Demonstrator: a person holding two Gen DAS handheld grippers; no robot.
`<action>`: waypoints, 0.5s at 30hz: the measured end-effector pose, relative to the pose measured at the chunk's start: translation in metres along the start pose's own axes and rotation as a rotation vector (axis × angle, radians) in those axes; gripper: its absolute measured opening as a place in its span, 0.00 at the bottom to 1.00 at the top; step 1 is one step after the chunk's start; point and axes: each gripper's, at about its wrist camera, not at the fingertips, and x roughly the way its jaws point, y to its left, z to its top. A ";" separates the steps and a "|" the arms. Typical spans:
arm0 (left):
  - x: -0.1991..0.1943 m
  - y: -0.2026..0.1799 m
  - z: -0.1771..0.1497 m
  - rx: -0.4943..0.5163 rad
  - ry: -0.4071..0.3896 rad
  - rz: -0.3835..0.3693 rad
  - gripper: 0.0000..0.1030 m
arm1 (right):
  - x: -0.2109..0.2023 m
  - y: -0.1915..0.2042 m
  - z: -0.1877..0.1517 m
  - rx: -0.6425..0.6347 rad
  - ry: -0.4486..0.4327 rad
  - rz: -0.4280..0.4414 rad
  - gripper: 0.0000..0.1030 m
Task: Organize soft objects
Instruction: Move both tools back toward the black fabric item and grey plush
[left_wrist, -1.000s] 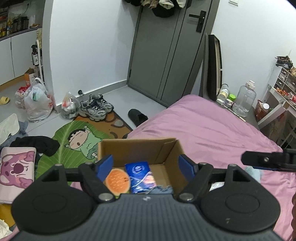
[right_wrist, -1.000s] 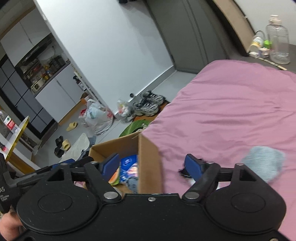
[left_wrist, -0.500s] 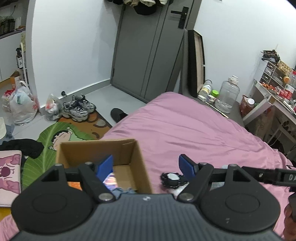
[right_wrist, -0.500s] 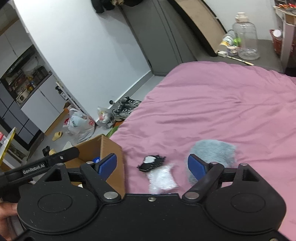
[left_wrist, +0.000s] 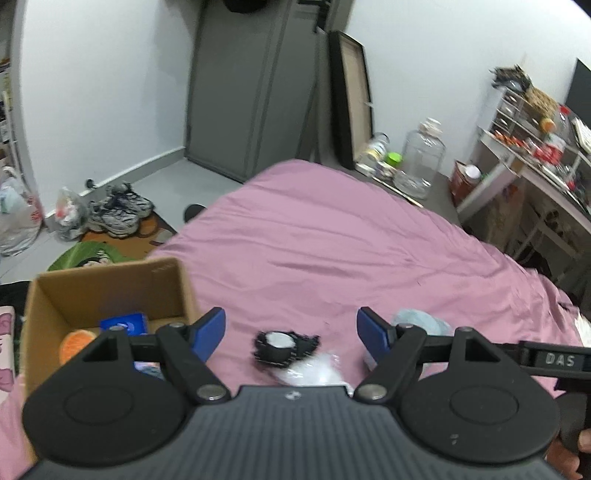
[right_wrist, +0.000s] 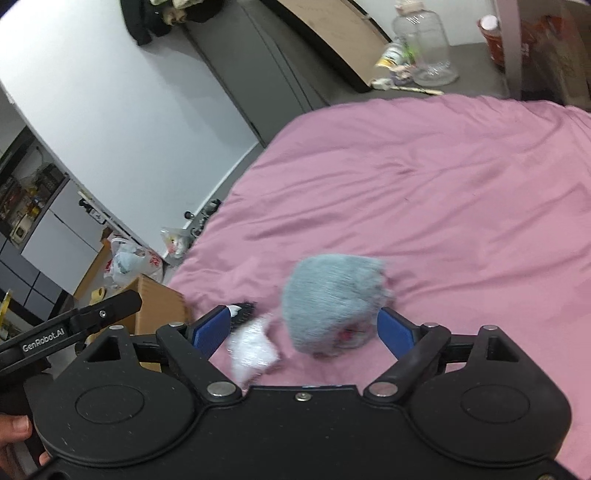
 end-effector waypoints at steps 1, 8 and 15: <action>0.003 -0.003 -0.001 0.008 0.004 -0.004 0.75 | 0.002 -0.004 -0.001 0.003 0.008 -0.004 0.81; 0.024 -0.021 -0.008 0.052 0.043 -0.022 0.75 | 0.012 -0.022 -0.008 -0.017 0.043 -0.040 0.79; 0.040 -0.032 -0.012 0.102 0.079 -0.029 0.75 | 0.031 -0.035 -0.010 -0.032 0.080 -0.077 0.68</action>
